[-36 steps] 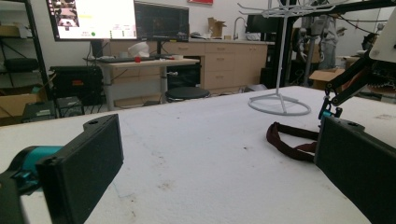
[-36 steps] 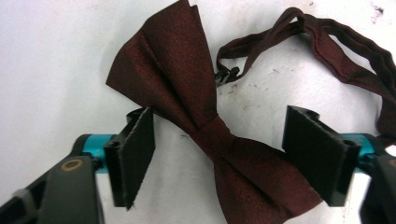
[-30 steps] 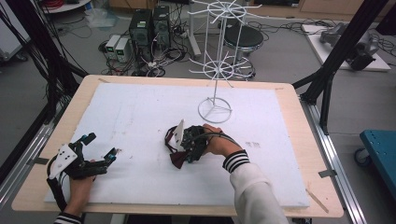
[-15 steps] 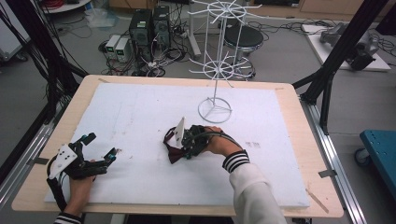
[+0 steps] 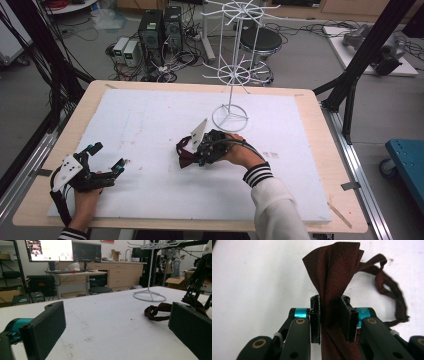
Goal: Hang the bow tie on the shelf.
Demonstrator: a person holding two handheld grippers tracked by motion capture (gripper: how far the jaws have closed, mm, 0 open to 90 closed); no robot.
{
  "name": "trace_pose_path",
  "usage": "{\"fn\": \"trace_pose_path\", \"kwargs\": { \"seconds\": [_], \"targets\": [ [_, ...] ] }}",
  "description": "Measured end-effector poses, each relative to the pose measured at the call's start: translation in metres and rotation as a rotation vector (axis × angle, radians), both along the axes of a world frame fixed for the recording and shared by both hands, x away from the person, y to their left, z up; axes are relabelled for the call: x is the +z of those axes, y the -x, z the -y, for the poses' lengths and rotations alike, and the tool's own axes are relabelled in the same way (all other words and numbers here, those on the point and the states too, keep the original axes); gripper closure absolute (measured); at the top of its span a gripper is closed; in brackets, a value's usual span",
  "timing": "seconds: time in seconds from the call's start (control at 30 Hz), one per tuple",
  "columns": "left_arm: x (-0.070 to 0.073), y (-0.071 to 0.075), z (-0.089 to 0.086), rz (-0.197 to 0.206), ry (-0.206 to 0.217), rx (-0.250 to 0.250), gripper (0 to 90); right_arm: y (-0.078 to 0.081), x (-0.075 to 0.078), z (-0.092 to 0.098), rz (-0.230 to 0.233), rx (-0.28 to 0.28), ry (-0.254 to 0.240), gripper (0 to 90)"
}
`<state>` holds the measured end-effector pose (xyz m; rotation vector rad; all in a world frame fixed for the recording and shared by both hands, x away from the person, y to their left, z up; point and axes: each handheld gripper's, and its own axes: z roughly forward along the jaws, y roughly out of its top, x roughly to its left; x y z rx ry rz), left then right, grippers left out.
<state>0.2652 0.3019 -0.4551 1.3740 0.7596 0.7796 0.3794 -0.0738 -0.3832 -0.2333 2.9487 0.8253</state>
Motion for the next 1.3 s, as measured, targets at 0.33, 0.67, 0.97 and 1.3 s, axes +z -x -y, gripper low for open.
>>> {"fn": "trace_pose_path", "kwargs": {
  "seconds": [0.33,0.67,0.97,1.3],
  "targets": [
    [0.0,0.0,0.0,0.004,0.001,0.001,1.7,0.007,0.022,0.019,0.029,-0.089,-0.112,73.3],
    [0.0,0.001,0.0,0.003,-0.002,0.0,1.7,0.013,0.04,0.037,0.056,-0.166,-0.228,73.2],
    [0.0,0.001,0.0,0.003,-0.002,-0.001,1.7,0.017,0.056,0.055,0.084,-0.242,-0.342,73.2],
    [0.0,0.001,0.0,0.004,-0.001,0.0,1.7,0.018,0.073,0.079,0.094,-0.346,-0.497,73.2]
  ]
}}
